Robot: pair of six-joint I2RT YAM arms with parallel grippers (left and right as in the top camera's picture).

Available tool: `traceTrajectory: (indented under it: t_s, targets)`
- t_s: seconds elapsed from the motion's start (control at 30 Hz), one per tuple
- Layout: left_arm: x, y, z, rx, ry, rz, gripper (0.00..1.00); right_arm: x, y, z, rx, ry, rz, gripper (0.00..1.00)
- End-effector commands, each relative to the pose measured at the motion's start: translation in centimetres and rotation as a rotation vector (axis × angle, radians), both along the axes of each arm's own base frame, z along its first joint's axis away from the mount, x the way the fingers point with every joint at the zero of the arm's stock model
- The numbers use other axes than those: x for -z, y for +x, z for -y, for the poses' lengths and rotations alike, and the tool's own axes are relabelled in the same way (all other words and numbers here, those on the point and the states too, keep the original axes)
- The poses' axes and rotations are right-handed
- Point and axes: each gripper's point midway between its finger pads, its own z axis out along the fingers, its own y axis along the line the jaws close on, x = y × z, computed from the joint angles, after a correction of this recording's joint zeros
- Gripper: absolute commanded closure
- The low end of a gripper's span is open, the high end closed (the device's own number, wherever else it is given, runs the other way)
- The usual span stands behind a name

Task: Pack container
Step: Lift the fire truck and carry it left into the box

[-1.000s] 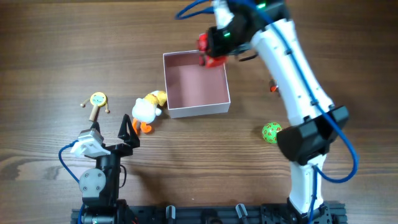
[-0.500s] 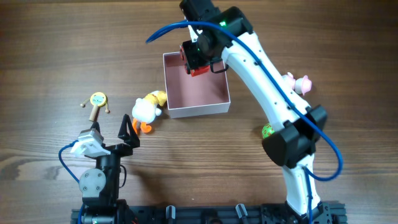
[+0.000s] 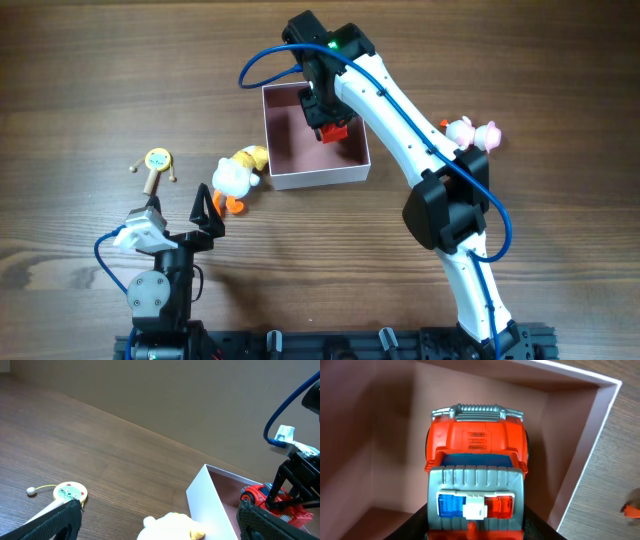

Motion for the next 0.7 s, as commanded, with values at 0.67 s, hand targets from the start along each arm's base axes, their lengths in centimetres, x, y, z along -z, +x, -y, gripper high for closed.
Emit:
traceTrajectory:
  t_s: [0.67]
  targets:
    - [0.0, 0.0, 0.0, 0.002, 0.001, 0.005, 0.00, 2.9, 1.0, 1.6, 0.080, -0.051, -0.022, 0.49]
